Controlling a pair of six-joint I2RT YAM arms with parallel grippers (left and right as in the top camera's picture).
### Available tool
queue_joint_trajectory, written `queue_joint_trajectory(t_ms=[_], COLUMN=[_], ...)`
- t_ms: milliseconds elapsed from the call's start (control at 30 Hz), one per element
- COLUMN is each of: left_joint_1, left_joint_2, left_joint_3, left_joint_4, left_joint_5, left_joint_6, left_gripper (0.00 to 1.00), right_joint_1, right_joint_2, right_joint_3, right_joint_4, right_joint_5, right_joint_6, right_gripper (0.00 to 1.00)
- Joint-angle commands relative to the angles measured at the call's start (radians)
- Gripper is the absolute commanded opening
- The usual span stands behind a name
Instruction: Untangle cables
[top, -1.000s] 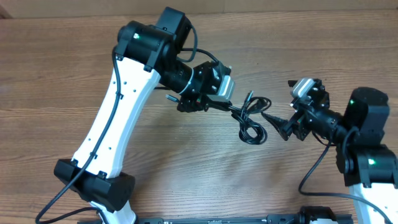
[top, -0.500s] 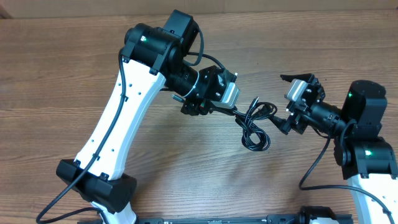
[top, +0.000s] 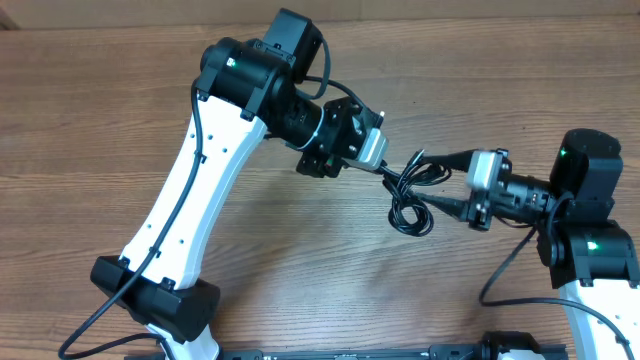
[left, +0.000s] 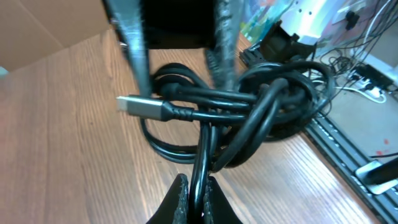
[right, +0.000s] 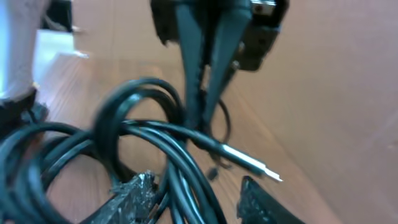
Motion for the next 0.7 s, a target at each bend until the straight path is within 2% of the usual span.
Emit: queue_joint_trajectory(t_ms=[0,400,667], left_joint_1=[-0.003,0.002,0.028], left_joint_2=[-0.010,-0.010,-0.010], left_joint_3=[0.024,0.024,0.024], left_joint_4=[0.028,0.098,0.232], left_joint_5=[0.050,0.094,0.094], left_joint_6=[0.035,-0.027,-0.236], left_gripper=[0.04,0.04,0.04], right_joint_1=[0.000,0.016,0.016], right_joint_2=[-0.004,-0.004,-0.004], right_joint_3=[0.026,0.026,0.026], right_joint_4=[-0.023,-0.119,-0.196], right_joint_5=[-0.104,-0.100,-0.100], right_joint_6=[-0.005,-0.005,-0.005], right_gripper=[0.44,0.41,0.37])
